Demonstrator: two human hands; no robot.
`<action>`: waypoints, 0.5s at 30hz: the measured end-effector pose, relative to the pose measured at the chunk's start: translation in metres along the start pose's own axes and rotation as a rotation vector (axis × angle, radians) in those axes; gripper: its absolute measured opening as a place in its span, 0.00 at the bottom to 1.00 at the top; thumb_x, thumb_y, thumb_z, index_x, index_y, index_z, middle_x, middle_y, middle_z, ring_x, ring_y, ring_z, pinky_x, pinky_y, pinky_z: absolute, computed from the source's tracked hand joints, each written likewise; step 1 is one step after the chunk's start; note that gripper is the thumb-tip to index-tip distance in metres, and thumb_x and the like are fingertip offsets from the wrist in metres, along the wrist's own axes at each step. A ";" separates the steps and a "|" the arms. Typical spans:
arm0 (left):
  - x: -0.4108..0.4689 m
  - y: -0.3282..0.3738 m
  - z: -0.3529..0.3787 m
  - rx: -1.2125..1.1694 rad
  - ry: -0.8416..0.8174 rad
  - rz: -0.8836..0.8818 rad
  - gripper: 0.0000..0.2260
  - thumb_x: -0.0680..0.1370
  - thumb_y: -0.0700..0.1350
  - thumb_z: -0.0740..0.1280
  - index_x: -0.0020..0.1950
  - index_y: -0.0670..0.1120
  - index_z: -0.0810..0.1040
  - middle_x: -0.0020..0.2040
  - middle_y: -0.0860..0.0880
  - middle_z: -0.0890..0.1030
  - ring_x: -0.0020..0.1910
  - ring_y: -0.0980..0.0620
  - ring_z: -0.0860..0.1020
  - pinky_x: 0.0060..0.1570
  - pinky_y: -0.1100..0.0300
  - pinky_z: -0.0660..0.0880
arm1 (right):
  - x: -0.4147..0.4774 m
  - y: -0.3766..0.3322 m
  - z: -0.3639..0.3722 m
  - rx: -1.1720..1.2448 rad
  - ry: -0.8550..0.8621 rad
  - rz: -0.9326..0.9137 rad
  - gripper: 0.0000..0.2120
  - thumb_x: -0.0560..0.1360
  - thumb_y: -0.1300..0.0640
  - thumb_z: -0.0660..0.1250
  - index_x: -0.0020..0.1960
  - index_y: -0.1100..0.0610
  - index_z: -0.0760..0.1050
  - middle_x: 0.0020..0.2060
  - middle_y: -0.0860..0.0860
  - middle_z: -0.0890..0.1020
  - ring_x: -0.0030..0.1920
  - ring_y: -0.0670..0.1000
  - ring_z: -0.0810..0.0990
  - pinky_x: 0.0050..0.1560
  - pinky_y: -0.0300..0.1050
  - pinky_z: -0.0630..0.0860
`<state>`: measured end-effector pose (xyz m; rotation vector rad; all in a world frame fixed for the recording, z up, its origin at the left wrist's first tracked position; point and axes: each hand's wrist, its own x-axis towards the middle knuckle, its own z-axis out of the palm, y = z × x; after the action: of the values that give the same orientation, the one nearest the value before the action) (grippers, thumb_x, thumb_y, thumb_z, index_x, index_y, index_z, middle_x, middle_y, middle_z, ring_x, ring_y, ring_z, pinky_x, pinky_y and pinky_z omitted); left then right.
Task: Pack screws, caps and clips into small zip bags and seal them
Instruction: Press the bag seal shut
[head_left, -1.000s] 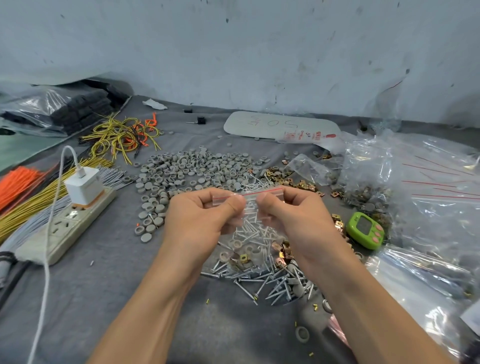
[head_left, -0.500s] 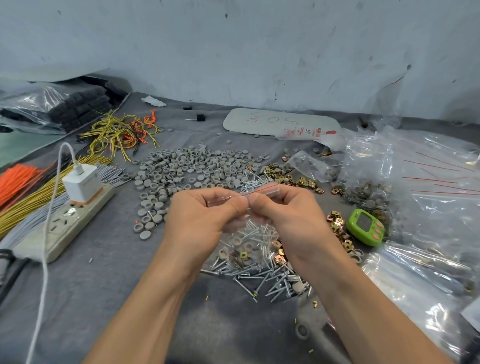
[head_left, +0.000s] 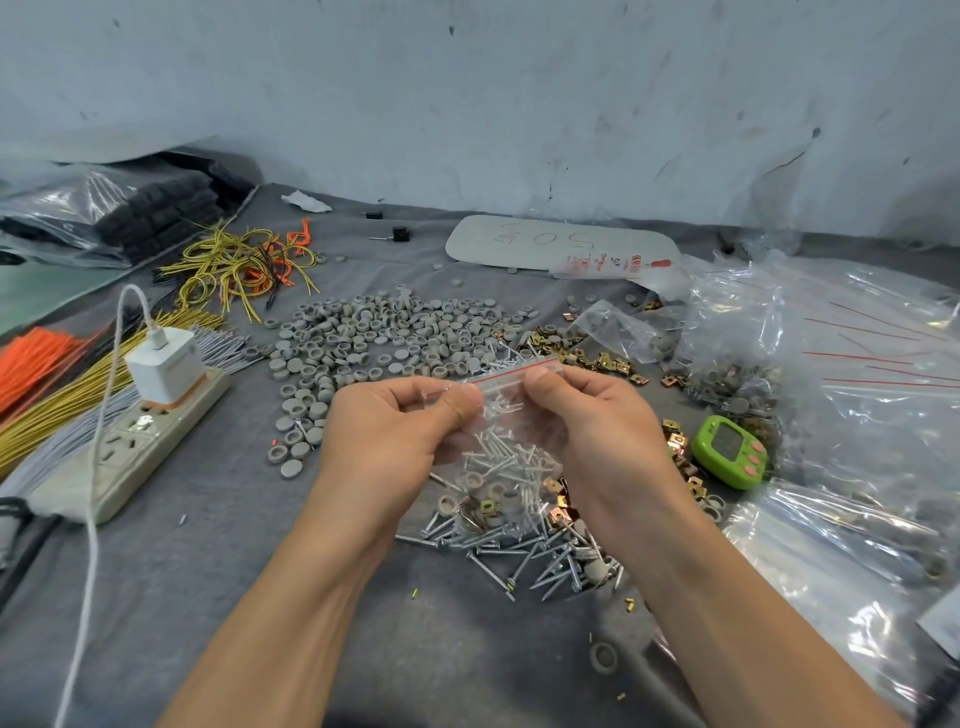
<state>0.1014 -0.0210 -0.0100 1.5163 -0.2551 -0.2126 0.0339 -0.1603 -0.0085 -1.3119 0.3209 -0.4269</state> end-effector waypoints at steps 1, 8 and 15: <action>0.000 0.000 0.000 0.000 0.000 -0.004 0.04 0.73 0.40 0.77 0.38 0.44 0.86 0.34 0.45 0.86 0.31 0.52 0.83 0.30 0.64 0.77 | 0.000 0.000 0.000 -0.011 0.001 -0.009 0.15 0.81 0.63 0.67 0.38 0.56 0.86 0.33 0.54 0.84 0.34 0.49 0.80 0.45 0.46 0.78; -0.001 0.001 0.003 -0.044 0.023 0.027 0.05 0.74 0.38 0.76 0.39 0.44 0.85 0.34 0.44 0.86 0.30 0.54 0.82 0.31 0.65 0.78 | 0.000 -0.002 0.005 -0.008 0.039 -0.044 0.14 0.80 0.64 0.68 0.38 0.57 0.85 0.33 0.55 0.84 0.32 0.48 0.79 0.38 0.41 0.76; -0.001 0.004 -0.010 -0.082 0.035 -0.038 0.04 0.72 0.39 0.77 0.37 0.44 0.86 0.36 0.43 0.86 0.30 0.52 0.82 0.31 0.64 0.80 | -0.003 -0.006 -0.003 0.001 0.056 -0.047 0.19 0.82 0.62 0.65 0.37 0.55 0.87 0.37 0.56 0.87 0.35 0.51 0.84 0.37 0.40 0.80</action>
<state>0.1033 -0.0112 -0.0068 1.4430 -0.1877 -0.2235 0.0297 -0.1625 -0.0031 -1.3106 0.3368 -0.5043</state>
